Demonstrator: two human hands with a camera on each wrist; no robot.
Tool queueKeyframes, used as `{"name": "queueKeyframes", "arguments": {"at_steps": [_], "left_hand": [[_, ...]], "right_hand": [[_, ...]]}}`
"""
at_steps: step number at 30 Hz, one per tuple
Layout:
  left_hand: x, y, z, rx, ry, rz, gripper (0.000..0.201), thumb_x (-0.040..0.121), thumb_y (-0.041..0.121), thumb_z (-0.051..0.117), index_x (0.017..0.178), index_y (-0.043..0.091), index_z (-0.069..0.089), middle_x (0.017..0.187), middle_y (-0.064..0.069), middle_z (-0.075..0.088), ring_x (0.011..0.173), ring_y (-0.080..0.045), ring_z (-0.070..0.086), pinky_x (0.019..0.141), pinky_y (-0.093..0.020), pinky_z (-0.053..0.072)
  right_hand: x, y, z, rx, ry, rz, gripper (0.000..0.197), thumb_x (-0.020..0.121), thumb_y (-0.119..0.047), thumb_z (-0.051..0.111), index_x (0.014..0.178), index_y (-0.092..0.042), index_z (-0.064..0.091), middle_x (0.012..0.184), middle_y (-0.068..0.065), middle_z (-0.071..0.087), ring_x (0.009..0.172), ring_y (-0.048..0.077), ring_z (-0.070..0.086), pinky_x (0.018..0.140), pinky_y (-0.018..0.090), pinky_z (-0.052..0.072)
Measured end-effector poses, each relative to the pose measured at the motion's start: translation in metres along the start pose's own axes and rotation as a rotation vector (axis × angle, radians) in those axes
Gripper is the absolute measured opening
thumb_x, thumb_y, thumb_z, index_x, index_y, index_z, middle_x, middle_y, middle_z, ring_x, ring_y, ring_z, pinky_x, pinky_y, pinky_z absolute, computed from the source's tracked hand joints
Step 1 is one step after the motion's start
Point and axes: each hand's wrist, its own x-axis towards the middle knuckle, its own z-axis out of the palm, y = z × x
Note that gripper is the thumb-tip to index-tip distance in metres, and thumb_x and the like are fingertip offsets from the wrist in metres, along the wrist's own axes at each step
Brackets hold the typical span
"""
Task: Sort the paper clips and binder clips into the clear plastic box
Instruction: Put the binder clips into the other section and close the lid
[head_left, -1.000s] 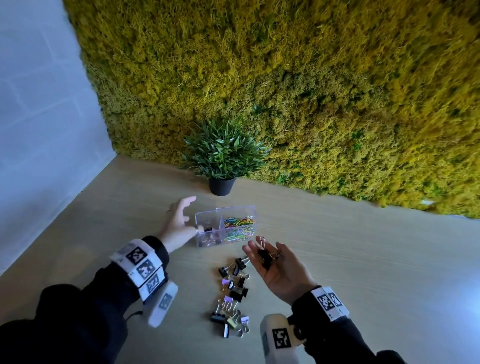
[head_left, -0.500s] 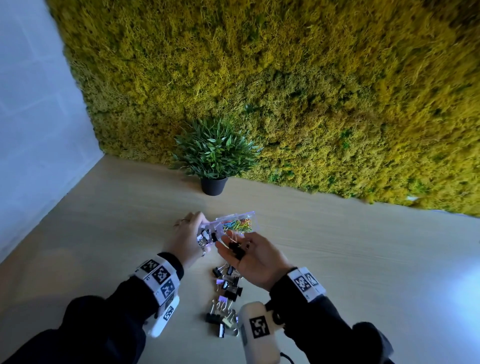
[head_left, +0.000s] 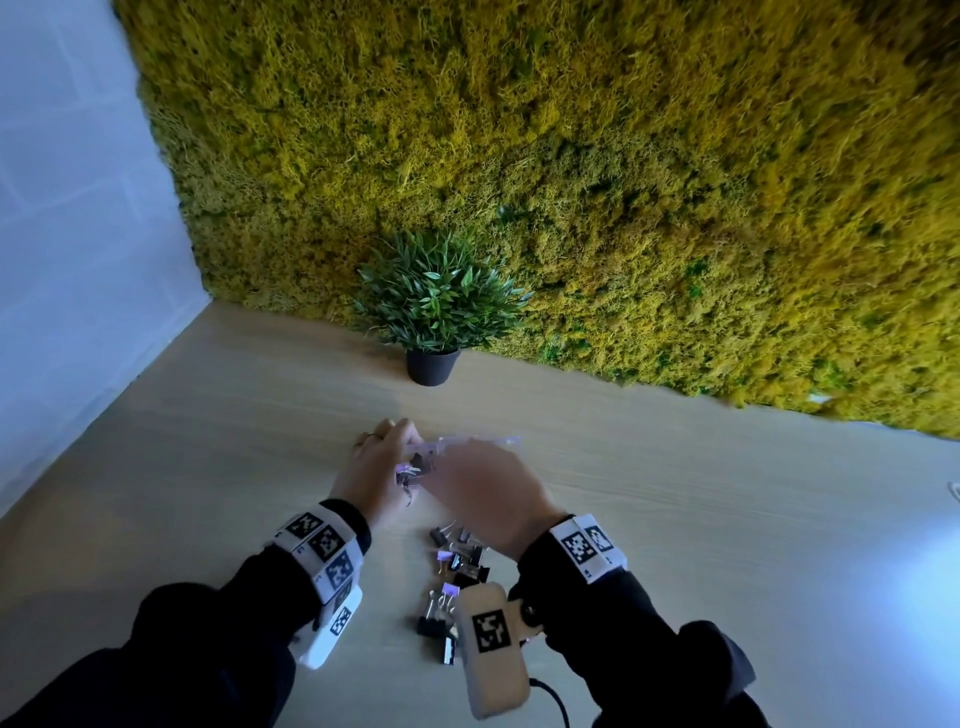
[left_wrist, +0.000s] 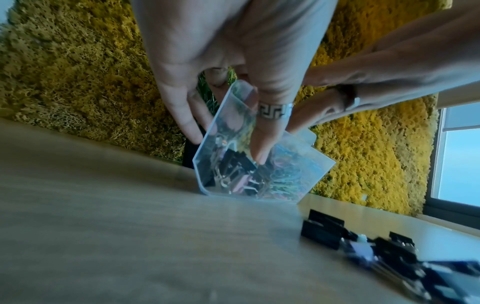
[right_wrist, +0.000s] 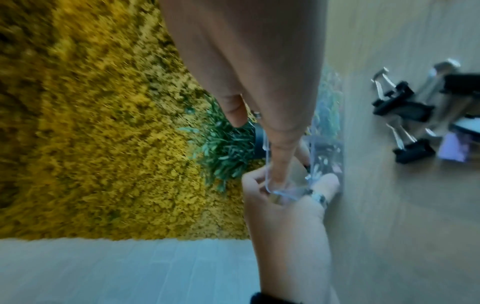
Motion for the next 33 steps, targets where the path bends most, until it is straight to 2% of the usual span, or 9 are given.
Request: {"name": "queueKeyframes", "arguments": {"at_steps": [4,7,11,14,17,20,24,27,33], "left_hand": [[0.016,-0.004,-0.009,-0.209,-0.06,-0.053,0.046,0.058,0.001,0.08,0.089,0.017,0.049,0.105,-0.003,0.059,0.088,-0.014,0.055,0.063,-0.005,0.037],[0.023,-0.006,-0.014,-0.225,-0.154,-0.066,0.057,0.059,0.0,0.079,0.109,0.009,0.053,0.119,-0.005,0.056,0.104,-0.016,0.053,0.081,-0.023,0.04],[0.012,-0.004,-0.018,-0.091,0.019,-0.026,0.074,0.064,0.015,0.081,0.129,0.014,0.046,0.127,-0.014,0.044,0.114,-0.03,0.045,0.099,-0.036,0.034],[-0.016,0.012,-0.018,-0.081,0.214,0.155,0.04,0.069,0.012,0.075,0.105,0.008,0.057,0.1,-0.011,0.053,0.087,-0.023,0.05,0.079,-0.026,0.032],[-0.052,0.03,-0.015,-0.057,-0.212,0.21,0.034,0.07,0.04,0.069,0.098,0.027,0.053,0.086,0.008,0.048,0.065,-0.004,0.044,0.067,-0.021,0.034],[-0.078,0.039,-0.001,0.202,-0.694,0.173,0.067,0.07,0.043,0.073,0.128,0.031,0.041,0.116,0.006,0.042,0.093,-0.01,0.047,0.078,-0.019,0.034],[-0.081,0.033,0.017,0.252,-0.69,0.224,0.052,0.075,0.029,0.072,0.122,0.024,0.05,0.128,-0.002,0.045,0.122,-0.017,0.043,0.093,-0.024,0.034],[-0.073,0.03,0.019,0.261,-0.597,0.205,0.022,0.085,0.015,0.058,0.107,0.014,0.061,0.12,-0.005,0.054,0.113,-0.018,0.049,0.081,-0.02,0.031],[-0.066,0.023,0.021,0.136,-0.506,0.158,0.016,0.082,0.005,0.054,0.096,0.007,0.061,0.092,0.003,0.053,0.094,-0.011,0.056,0.072,-0.015,0.04]], "right_hand": [[-0.022,-0.025,-0.016,-0.073,-0.078,-0.071,0.023,0.096,-0.018,0.037,0.097,-0.007,0.057,0.097,0.014,0.064,0.079,0.028,0.069,0.07,0.034,0.058],[-0.035,-0.039,-0.043,-0.259,-0.025,-0.139,0.021,0.095,-0.02,0.042,0.105,-0.012,0.06,0.1,0.006,0.065,0.086,0.024,0.067,0.077,0.036,0.055],[-0.037,-0.038,-0.082,-0.92,-0.055,-0.062,0.028,0.086,-0.019,0.059,0.113,-0.017,0.055,0.103,-0.001,0.056,0.09,0.019,0.054,0.079,0.025,0.046],[-0.023,-0.027,-0.11,-1.683,0.029,-0.131,0.043,0.088,-0.021,0.06,0.129,-0.018,0.046,0.126,0.007,0.045,0.11,0.018,0.046,0.1,0.027,0.04],[-0.014,-0.02,-0.116,-2.017,0.018,-0.164,0.071,0.082,-0.023,0.065,0.142,-0.03,0.028,0.147,0.008,0.021,0.134,0.031,0.026,0.112,0.039,0.027],[-0.002,-0.013,-0.108,-2.199,-0.064,-0.1,0.092,0.076,-0.027,0.071,0.143,-0.045,0.011,0.156,-0.005,-0.004,0.139,0.035,0.011,0.106,0.059,0.03],[0.012,-0.005,-0.099,-2.28,-0.153,-0.141,0.086,0.072,-0.032,0.074,0.143,-0.039,0.025,0.154,-0.006,0.013,0.135,0.032,0.021,0.108,0.048,0.032],[0.014,-0.001,-0.105,-2.009,-0.061,-0.256,0.071,0.068,-0.02,0.078,0.132,-0.022,0.049,0.134,0.005,0.04,0.123,0.027,0.036,0.095,0.018,0.034],[0.0,-0.001,-0.113,-1.847,0.043,-0.426,0.025,0.07,-0.004,0.073,0.094,-0.008,0.071,0.078,-0.016,0.037,0.069,-0.001,0.046,0.071,0.012,0.036]]}}
